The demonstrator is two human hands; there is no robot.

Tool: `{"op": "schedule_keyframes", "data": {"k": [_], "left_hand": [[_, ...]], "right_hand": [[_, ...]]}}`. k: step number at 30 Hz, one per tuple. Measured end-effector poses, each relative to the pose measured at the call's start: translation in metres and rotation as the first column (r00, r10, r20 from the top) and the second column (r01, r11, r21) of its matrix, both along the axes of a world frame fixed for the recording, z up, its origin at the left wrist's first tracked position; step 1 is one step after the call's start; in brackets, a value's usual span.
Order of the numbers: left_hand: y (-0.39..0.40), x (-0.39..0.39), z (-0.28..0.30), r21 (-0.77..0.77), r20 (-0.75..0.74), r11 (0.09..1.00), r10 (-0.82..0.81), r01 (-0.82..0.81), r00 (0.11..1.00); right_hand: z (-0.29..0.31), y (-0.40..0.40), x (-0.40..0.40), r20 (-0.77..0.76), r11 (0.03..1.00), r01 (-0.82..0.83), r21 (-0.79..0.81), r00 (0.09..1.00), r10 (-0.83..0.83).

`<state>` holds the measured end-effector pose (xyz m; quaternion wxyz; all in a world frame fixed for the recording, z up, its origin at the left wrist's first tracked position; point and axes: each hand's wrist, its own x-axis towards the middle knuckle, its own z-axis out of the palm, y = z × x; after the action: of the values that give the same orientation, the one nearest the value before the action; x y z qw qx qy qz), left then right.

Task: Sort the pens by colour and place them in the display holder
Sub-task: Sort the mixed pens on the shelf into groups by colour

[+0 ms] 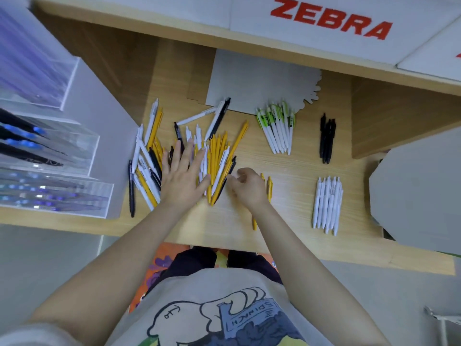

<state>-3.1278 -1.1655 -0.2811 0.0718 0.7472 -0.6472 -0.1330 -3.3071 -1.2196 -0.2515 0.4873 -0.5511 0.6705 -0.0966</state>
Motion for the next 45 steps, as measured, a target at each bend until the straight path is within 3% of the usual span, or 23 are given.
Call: {"op": "schedule_keyframes", "data": {"k": [5,12,23,28,31,33,34,36,37,38,45], "left_hand": [[0.008,0.028,-0.018,0.108,-0.001,0.994,0.012,-0.011,1.0],[0.013,0.032,-0.024,0.072,0.022,0.997,-0.016,0.014,1.0],[0.014,0.036,-0.021,0.089,-0.01,0.995,-0.041,0.042,0.999],[0.012,0.038,-0.012,0.127,-0.093,0.991,-0.018,0.03,0.995],[0.009,0.033,0.009,0.044,-0.205,0.999,-0.016,0.026,0.979],[0.005,0.023,0.033,0.024,-0.43,1.0,0.019,-0.01,0.902],[0.003,0.018,0.046,0.102,-0.579,0.994,0.083,-0.029,0.811],[-0.002,0.005,0.072,0.362,-0.799,0.931,0.282,0.05,0.53],[-0.003,0.0,0.081,0.462,-0.831,0.877,0.375,0.132,0.412],[-0.004,-0.004,0.086,0.508,-0.837,0.837,0.421,0.206,0.35],[-0.002,-0.014,0.102,0.464,-0.879,0.824,0.381,0.325,0.288]], "right_hand": [[-0.001,-0.015,0.032,-0.034,0.999,0.035,0.016,0.999,-0.034],[-0.008,-0.021,0.055,-0.115,0.997,0.002,0.084,0.993,0.007],[-0.001,-0.023,0.049,0.099,0.986,-0.045,0.161,0.995,0.029],[0.011,-0.017,0.032,0.192,0.982,-0.085,0.167,0.98,0.052],[0.027,-0.014,0.019,0.286,0.987,-0.061,0.145,0.958,0.017],[0.041,-0.012,0.013,0.366,0.988,-0.038,0.148,0.93,-0.019],[0.048,-0.012,0.011,0.413,0.987,-0.025,0.158,0.91,-0.043],[0.061,-0.011,0.009,0.495,0.98,-0.014,0.197,0.864,-0.088],[0.067,-0.011,0.009,0.526,0.975,-0.02,0.22,0.845,-0.101],[0.072,-0.01,0.01,0.547,0.97,-0.042,0.241,0.831,-0.1],[0.099,0.0,0.009,0.335,0.987,-0.117,0.111,0.939,0.073]]}}
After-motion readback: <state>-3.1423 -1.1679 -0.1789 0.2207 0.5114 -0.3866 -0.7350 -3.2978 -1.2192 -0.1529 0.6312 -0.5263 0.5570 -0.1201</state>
